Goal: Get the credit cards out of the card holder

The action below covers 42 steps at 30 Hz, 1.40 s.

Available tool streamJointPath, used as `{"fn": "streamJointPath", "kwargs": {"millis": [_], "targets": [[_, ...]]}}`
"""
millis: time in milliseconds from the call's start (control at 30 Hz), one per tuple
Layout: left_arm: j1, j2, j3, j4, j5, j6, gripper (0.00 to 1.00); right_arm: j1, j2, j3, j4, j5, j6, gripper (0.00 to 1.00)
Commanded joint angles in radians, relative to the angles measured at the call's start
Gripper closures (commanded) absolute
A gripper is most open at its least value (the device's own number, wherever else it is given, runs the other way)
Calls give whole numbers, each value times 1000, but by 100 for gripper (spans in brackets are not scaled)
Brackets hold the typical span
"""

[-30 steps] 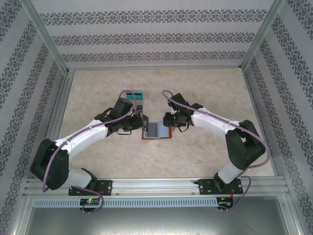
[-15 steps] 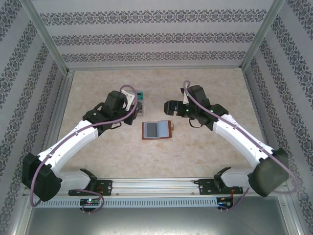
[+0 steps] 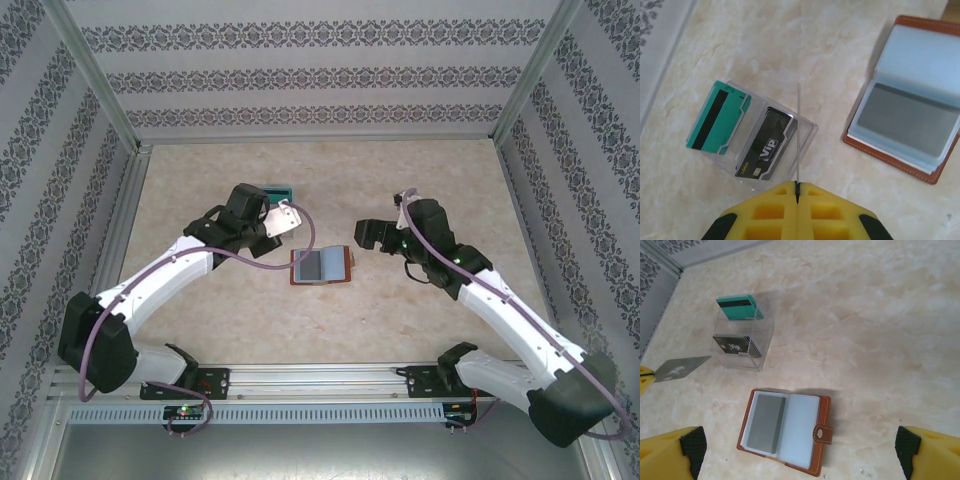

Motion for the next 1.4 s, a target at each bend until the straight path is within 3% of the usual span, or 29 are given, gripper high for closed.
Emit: {"fn": "streamJointPath", "kwargs": {"millis": [0, 167, 567, 1367], "targets": [[43, 31, 63, -7, 80, 191, 100, -4, -80, -52, 110, 49, -56, 2], [62, 103, 77, -29, 73, 355, 100, -4, -137, -109, 149, 70, -70, 2], [123, 173, 46, 69, 55, 536, 100, -4, -103, -87, 129, 65, -64, 2], [176, 327, 115, 97, 103, 531, 100, -6, -54, -62, 115, 72, -80, 2]]}}
